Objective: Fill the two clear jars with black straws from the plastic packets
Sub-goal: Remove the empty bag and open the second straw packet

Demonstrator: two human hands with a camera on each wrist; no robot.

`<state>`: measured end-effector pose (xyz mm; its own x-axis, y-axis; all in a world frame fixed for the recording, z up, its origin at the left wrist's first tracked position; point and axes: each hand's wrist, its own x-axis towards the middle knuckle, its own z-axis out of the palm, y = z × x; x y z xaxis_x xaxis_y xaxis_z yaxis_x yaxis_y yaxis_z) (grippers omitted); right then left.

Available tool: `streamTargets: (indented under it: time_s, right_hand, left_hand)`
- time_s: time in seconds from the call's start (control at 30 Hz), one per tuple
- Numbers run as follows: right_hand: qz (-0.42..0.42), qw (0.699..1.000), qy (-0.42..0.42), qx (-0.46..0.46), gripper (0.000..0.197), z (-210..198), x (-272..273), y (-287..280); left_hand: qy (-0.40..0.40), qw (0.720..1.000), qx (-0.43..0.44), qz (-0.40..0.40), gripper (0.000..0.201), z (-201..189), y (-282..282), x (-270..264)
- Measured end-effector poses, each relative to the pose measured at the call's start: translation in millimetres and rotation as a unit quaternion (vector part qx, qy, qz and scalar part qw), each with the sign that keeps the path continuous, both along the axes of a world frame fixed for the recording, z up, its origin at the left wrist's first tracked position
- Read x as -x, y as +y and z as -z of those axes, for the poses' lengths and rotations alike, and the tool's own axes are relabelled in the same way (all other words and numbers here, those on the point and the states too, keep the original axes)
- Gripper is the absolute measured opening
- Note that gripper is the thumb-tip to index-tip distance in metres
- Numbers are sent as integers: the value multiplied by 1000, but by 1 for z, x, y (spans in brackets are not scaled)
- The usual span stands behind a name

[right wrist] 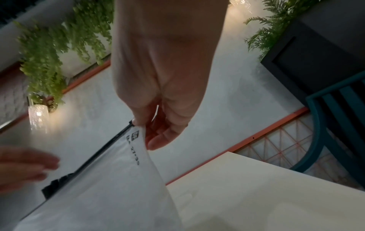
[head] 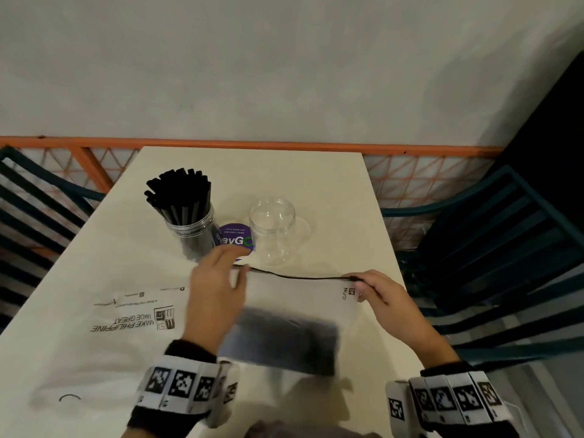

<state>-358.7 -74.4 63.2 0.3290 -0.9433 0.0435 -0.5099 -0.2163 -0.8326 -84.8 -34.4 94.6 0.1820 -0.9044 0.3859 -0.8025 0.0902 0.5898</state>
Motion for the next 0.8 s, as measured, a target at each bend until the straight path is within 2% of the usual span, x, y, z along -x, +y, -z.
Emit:
streamTargets:
  time_s: [0.07,0.13,0.2,0.27,0.33,0.47,0.6,0.7,0.8]
  right_hand:
    - [3,1000,-16,4,25,-5,-8,3]
    - [29,998,-45,28,20,-11,-16,6]
    - [66,993,-79,58,15,-17,-22,11]
    - [83,989,-98,75,13,-20,-24,15]
    - [76,988,-96,92,16,-23,-25,18]
    - [66,986,-90,121,18,-21,-25,18]
    - [112,978,-107,137,26,-22,-11,11]
    - [160,972,-141,103,30,-21,5,5]
    - [206,963,-164,59,23,-16,21,-1]
  left_hand:
    - [31,994,-13,105,22,-12,-1,33]
    - [26,984,-33,176,27,-17,-4,62]
    - [-9,979,-37,202,27,-15,-8,76]
    - [-7,978,-38,207,27,-12,-13,80]
    - [5,978,-37,207,28,-9,-15,80]
    - [-39,981,-21,191,19,-8,-13,75]
    - [-55,988,-26,139,18,-10,-15,46]
    - [-60,993,-34,91,24,-8,-15,11]
    - [-58,997,-47,25,11,-4,-12,-22]
